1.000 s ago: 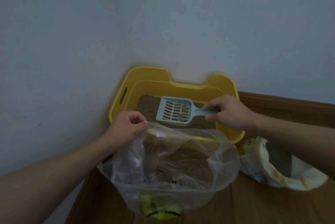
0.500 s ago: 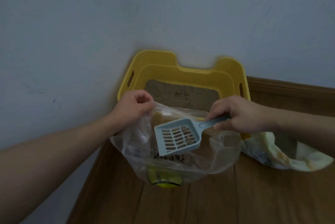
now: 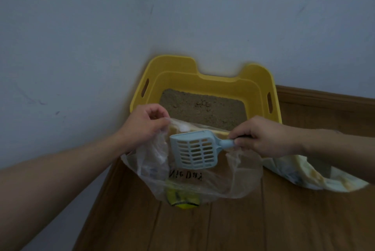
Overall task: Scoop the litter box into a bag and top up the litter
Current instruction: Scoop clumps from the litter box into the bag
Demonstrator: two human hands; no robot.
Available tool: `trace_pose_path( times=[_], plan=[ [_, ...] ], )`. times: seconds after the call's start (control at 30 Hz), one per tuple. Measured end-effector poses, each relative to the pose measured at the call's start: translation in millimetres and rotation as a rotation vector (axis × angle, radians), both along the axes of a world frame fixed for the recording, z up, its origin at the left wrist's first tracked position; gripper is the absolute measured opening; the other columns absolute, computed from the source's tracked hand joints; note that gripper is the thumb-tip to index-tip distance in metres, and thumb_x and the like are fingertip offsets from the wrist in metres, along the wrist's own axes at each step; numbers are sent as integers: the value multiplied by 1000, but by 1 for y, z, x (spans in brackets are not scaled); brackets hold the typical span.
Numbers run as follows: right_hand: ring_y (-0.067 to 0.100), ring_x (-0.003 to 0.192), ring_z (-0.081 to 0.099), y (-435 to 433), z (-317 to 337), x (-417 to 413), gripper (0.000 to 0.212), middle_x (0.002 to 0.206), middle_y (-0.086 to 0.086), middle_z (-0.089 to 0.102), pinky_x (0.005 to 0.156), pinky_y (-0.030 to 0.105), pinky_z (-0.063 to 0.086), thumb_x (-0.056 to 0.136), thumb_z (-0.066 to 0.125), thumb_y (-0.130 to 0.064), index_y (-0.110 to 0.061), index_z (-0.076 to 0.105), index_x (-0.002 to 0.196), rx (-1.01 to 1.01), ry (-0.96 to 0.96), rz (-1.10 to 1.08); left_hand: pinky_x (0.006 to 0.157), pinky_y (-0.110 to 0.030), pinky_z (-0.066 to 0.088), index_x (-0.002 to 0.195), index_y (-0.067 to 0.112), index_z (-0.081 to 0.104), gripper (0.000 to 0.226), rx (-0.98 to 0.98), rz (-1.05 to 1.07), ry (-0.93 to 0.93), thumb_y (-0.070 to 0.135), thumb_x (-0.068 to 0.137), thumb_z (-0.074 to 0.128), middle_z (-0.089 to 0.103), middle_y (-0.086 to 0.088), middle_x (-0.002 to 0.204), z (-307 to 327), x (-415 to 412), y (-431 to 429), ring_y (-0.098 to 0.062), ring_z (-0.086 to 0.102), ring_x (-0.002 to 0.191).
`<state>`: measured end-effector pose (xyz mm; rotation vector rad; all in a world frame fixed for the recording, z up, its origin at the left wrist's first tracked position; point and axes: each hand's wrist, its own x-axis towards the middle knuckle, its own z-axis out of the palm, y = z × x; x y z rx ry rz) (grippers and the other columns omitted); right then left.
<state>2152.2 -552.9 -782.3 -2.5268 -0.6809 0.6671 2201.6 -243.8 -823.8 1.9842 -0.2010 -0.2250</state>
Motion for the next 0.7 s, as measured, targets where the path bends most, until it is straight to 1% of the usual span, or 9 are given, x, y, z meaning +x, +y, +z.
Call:
trace_pose_path(
  times=[0.1,0.2,0.3,0.37,0.43,0.5,0.57,0.7],
  plan=[
    [5,74,59,-2,-1,1,17,80,-10,67,61,16,43,97,60,-18,-22,74,103,45,-3,-40,57,-20,48,74,13,68,19,-18,20,7,-3,84,72,68,-1,64,-1,1,-1,-9,60,58],
    [5,77,62,-6,0,1,17,85,-11,68,65,18,47,91,68,-14,-30,74,94,189,-3,-147,55,-18,47,73,13,68,19,-37,26,16,-3,84,72,67,0,62,-2,1,-1,-9,59,57],
    [9,78,63,-11,3,3,19,87,-6,69,69,25,51,86,73,-10,-29,69,89,268,-25,-248,53,-15,46,72,11,67,17,-41,56,41,-2,83,73,67,2,59,-2,1,-1,-5,58,54],
    [10,79,62,-14,3,5,21,88,-5,68,70,24,50,85,74,-9,-27,68,93,293,-52,-308,51,-15,44,72,9,67,17,-46,89,63,-3,83,72,66,3,57,-3,3,-1,-4,56,51],
    [7,82,62,-17,1,8,22,91,-7,67,73,23,50,85,74,-10,-24,70,101,285,-96,-367,50,-15,43,71,9,67,18,-55,117,80,-3,82,73,65,2,56,-4,4,2,-5,55,50],
    [7,84,62,-20,0,11,21,92,-8,67,75,28,52,86,73,-13,-24,72,104,237,-159,-416,51,-17,46,71,9,68,16,-56,120,98,-1,82,74,66,-1,58,-3,3,3,-8,57,52],
    [7,86,61,-22,-3,15,20,94,-9,66,76,31,53,87,73,-15,-24,71,104,203,-193,-454,51,-17,47,72,8,69,14,-65,119,107,0,81,75,67,-3,60,-2,3,1,-9,58,54],
    [6,85,58,-22,-5,21,16,95,-8,64,74,29,51,89,70,-16,-25,69,102,144,-213,-509,50,-18,46,72,6,70,12,-88,102,109,1,81,75,69,-7,62,3,3,-6,-11,59,53]
  ],
)
